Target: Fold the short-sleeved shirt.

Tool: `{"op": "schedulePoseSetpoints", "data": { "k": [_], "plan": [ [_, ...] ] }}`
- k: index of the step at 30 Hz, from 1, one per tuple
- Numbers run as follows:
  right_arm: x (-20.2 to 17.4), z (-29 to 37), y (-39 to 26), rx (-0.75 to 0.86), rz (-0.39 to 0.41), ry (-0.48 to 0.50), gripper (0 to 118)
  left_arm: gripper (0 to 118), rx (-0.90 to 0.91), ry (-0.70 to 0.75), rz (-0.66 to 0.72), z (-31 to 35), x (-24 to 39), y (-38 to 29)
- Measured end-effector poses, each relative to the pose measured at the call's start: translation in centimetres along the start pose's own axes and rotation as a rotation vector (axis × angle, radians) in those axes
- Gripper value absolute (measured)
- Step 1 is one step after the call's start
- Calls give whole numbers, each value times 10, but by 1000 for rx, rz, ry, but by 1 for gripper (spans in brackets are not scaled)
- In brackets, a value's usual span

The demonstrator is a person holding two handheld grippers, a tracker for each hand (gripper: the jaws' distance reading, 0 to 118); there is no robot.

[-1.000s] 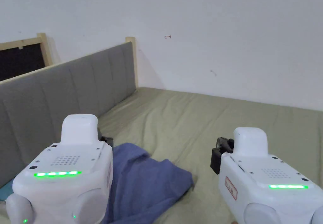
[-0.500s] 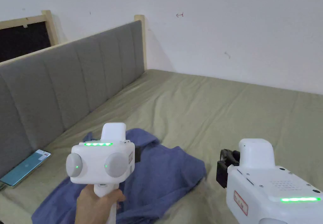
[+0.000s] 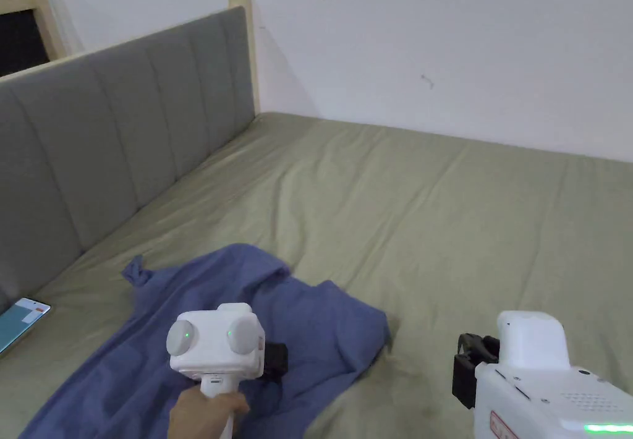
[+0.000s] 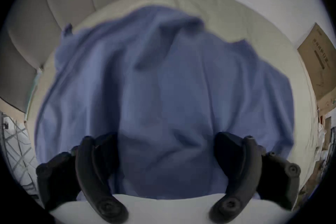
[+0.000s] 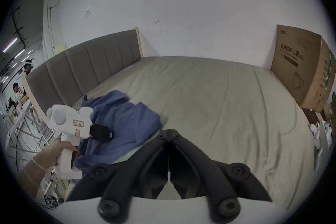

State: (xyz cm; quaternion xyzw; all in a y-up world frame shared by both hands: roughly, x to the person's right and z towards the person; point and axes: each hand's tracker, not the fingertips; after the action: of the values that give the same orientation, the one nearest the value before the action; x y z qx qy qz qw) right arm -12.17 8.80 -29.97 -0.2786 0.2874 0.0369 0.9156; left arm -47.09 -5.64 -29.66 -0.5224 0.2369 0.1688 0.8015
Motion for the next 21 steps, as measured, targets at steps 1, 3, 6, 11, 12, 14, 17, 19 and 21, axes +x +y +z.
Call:
{"op": "schedulePoseSetpoints", "data": {
  "k": [1,3,6,11,12,14,17,19,21],
  "plan": [
    [-1,-1,-2,-5,-3,-2,0,104,64,6,-22,4,1,-3],
    [-1,-3,-5,-16,-14,0,0,75,27,-4,-14,17,-1,7],
    [-2,-5,-9,-32,-24,13,0,0,86,-65,11,36,-5,6],
    [-1,0,-16,-44,-78,52,0,0,92,-90,65,28,-10,-8],
    [0,2,-17,-39,-86,63,0,0,101,-109,115,36,-13,-3],
    [3,5,-19,-40,-86,52,0,0,81,-164,118,44,-15,2],
    [14,9,-17,-33,-123,32,0,0,118,-260,145,66,-15,12],
    [25,15,-15,-18,-187,39,0,0,139,-234,109,83,-2,20],
    [34,22,-12,2,-205,28,0,0,173,-260,44,102,12,29]
  ]
}}
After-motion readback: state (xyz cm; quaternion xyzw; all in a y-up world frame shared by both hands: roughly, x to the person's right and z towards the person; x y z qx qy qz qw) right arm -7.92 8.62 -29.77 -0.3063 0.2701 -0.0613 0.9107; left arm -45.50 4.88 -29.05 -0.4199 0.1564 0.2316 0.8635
